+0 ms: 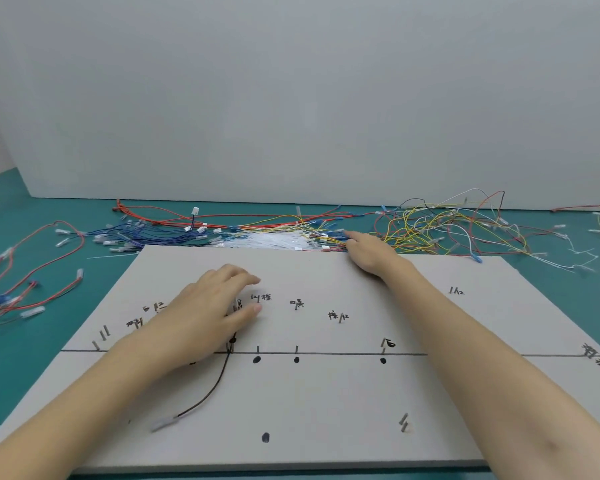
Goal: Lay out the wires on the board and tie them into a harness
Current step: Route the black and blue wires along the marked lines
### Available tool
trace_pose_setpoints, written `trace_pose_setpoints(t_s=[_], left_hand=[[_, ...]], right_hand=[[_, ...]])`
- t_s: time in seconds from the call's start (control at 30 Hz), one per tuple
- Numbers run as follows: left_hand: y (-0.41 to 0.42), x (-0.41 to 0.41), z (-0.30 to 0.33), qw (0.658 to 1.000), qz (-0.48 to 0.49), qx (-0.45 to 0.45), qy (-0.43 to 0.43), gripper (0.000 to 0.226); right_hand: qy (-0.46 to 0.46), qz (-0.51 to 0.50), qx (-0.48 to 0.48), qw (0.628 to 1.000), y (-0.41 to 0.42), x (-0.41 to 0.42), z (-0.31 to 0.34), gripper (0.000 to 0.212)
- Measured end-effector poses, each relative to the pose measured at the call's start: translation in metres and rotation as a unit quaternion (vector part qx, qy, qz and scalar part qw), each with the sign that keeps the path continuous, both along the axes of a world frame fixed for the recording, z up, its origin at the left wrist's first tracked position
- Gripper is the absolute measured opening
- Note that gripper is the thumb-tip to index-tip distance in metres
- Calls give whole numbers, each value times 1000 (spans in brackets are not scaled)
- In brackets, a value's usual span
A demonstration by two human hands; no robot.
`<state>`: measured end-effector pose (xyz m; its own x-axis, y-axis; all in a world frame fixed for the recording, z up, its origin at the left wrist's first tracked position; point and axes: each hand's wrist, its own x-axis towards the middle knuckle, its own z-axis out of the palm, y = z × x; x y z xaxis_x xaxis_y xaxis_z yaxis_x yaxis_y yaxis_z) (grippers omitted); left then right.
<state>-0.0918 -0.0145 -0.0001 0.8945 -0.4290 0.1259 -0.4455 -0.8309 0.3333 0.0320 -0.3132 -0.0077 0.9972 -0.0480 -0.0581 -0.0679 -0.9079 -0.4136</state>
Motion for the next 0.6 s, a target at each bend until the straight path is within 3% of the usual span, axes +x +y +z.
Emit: trace_pose_setpoints(t_s=[0.2, 0.27, 0.43, 0.6], left_hand=[[4, 1, -11, 1000, -5, -27, 4, 43], [5, 2, -11, 1000, -4, -31, 0, 41], [5, 2, -14, 1000, -4, -27, -4, 38], [6, 2, -14, 1000, -5, -24, -10, 35]], right_hand=[[-69, -27, 45, 996, -6, 1, -6, 30], [-97, -63, 72, 991, -8, 2, -8, 35], [-92, -91, 61, 990, -6, 4, -9, 35], [-84, -87, 32, 992, -4, 7, -9, 21]])
